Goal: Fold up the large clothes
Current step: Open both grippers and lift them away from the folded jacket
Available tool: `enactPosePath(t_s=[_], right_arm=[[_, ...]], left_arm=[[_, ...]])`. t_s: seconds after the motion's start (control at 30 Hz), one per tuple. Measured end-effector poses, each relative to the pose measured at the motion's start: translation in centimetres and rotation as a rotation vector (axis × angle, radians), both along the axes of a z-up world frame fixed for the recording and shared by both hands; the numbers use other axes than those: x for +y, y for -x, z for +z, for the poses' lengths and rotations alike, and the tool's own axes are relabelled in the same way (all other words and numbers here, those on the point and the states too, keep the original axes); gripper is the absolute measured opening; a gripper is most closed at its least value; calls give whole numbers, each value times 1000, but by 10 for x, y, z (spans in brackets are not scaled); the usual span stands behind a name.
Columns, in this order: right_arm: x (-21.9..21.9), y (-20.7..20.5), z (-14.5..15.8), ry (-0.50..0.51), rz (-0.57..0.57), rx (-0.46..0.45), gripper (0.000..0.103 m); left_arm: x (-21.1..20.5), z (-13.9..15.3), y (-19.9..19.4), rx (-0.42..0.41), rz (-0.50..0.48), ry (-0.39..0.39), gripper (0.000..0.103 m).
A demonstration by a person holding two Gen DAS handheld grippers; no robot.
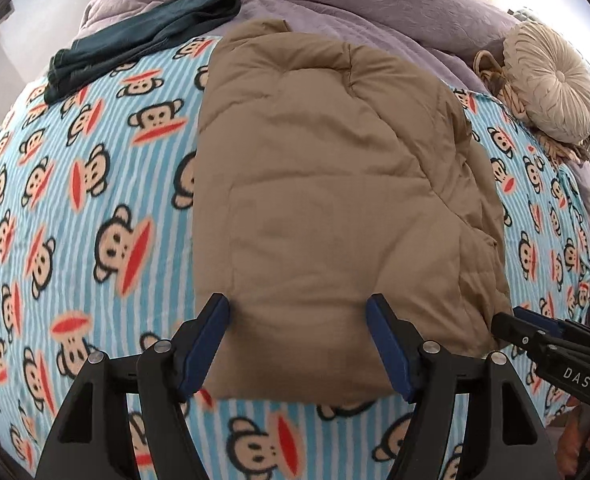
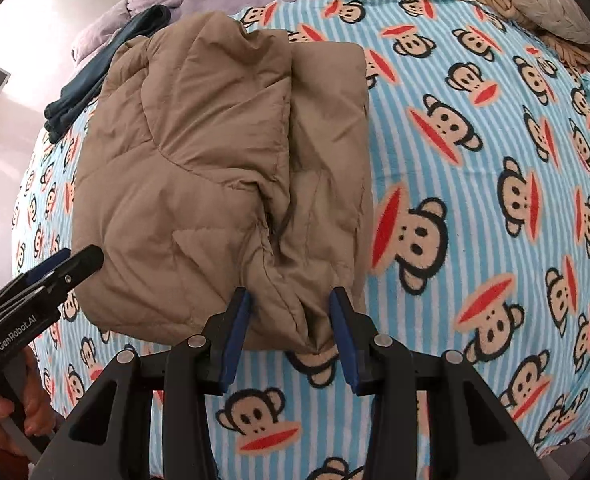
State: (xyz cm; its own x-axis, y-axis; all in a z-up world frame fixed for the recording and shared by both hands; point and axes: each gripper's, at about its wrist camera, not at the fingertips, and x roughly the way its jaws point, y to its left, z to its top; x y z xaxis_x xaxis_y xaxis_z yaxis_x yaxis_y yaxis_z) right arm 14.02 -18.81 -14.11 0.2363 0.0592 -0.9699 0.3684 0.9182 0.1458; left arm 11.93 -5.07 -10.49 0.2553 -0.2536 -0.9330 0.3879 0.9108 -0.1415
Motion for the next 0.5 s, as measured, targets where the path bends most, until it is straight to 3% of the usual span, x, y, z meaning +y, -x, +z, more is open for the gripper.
enactPosePath(t_s=[0.43,0.5], right_arm=[[8,28,34,-5,-47,-21,45],[10,33,38,-10,-55,-29,52]], left_arm=[[20,24,24,7,-3,17,72],[23,28,27,10,-3,18,72]])
